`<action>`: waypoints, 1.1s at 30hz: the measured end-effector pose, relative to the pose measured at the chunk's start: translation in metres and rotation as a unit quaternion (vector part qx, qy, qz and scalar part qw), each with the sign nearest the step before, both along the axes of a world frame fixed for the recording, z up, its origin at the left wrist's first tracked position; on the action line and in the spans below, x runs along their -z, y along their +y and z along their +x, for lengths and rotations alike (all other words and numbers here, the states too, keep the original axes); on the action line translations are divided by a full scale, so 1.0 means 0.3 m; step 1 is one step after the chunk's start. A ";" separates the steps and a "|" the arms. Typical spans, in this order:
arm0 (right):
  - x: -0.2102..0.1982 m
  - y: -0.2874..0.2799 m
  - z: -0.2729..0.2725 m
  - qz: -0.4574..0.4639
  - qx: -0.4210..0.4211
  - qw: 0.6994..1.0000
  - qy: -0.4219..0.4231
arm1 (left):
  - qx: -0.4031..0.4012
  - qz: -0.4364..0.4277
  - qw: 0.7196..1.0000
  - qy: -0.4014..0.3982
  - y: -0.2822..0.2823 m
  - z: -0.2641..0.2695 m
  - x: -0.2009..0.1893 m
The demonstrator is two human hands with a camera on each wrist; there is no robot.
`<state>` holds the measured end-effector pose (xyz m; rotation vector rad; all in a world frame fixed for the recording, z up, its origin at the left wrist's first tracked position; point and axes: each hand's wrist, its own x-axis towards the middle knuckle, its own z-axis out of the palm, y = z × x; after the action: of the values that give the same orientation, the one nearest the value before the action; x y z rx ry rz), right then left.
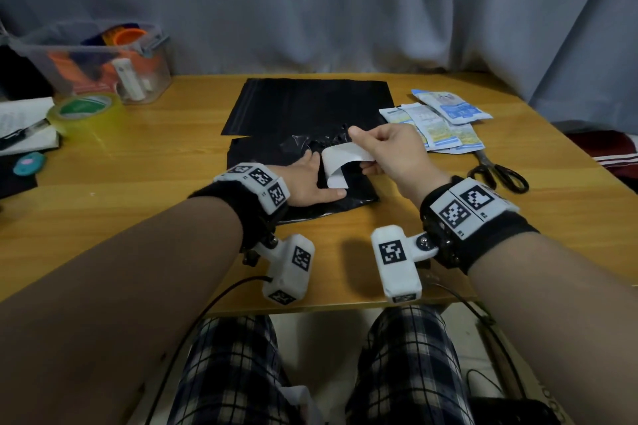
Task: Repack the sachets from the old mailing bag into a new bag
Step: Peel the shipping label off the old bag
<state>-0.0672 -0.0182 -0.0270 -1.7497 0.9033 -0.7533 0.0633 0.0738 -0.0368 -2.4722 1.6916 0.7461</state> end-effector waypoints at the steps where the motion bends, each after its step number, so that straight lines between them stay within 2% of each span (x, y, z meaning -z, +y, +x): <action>1: 0.001 -0.005 0.002 -0.002 0.004 1.000 0.002 | -0.004 0.004 1.000 -0.010 -0.003 0.001 0.019; 5: -0.002 -0.015 0.005 -0.040 0.019 0.998 0.033 | -0.012 0.040 0.998 -0.045 -0.012 0.008 0.047; 11: -0.030 -0.002 0.009 -0.047 -0.003 0.999 0.024 | -0.008 0.047 0.995 -0.084 -0.009 0.020 0.071; 15: -0.033 -0.008 0.008 -0.041 0.013 0.999 0.009 | -0.006 0.048 0.994 -0.102 -0.007 0.018 0.076; 33: -0.034 -0.031 -0.026 -0.021 0.077 0.997 -0.013 | -0.011 0.045 0.994 -0.099 0.007 -0.005 0.056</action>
<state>-0.0750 -0.0274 -0.0169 -1.7163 1.0207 -0.8990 0.0618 0.0758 -0.0535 -2.4164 1.5314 0.5434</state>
